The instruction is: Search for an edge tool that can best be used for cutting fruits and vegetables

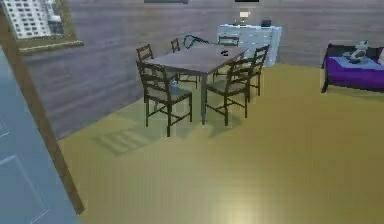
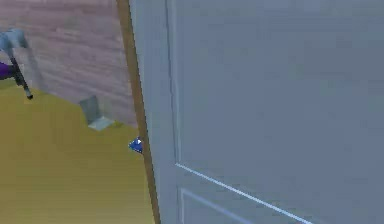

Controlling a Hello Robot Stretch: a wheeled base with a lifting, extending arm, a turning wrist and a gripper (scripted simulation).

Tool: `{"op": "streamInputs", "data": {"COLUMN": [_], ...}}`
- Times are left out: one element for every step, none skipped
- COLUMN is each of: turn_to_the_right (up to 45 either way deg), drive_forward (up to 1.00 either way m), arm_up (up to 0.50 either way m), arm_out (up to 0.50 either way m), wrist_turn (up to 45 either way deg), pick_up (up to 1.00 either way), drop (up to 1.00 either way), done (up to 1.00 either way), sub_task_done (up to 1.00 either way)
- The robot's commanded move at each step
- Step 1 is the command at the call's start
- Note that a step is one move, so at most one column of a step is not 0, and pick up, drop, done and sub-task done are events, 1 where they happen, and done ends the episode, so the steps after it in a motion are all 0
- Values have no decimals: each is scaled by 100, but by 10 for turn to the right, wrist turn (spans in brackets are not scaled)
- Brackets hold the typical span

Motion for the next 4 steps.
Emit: {"op": "streamInputs", "data": {"turn_to_the_right": [-450,-450,-450,-120], "drive_forward": [0,0,0,0], "arm_up": [0,0,0,0], "arm_out": [0,0,0,0], "wrist_turn": [0,0,0,0], "pick_up": [0,0,0,0], "drop": [0,0,0,0], "done": [0,0,0,0], "sub_task_done": [0,0,0,0]}}
